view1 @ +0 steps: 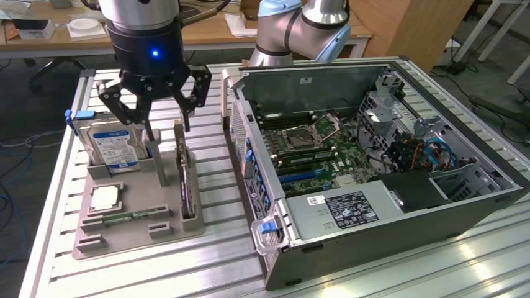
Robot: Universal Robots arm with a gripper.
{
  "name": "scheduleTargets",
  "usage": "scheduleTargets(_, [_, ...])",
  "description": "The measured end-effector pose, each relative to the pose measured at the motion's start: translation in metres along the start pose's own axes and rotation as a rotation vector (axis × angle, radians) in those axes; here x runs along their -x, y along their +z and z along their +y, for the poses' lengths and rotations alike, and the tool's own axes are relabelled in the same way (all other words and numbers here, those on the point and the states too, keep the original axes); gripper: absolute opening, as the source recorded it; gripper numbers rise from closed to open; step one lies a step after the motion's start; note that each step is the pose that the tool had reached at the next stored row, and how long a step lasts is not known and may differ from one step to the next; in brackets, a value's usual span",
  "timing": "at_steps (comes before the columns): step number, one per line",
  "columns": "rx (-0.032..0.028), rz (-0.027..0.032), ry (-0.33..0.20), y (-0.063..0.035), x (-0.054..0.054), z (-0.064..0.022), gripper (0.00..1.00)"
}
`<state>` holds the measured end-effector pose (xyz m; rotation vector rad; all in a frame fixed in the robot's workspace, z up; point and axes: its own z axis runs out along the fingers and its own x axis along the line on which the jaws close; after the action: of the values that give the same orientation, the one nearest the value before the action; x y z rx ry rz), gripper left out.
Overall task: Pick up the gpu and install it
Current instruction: 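Pick up the gpu and move the gpu toward the slot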
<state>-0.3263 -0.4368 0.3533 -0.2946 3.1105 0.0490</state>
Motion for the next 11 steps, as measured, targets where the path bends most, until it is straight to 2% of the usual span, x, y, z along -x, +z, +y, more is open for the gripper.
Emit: scheduleTargets(11, [-0.0001,0.0,0.0,0.0027,-0.0001,-0.001,0.59])
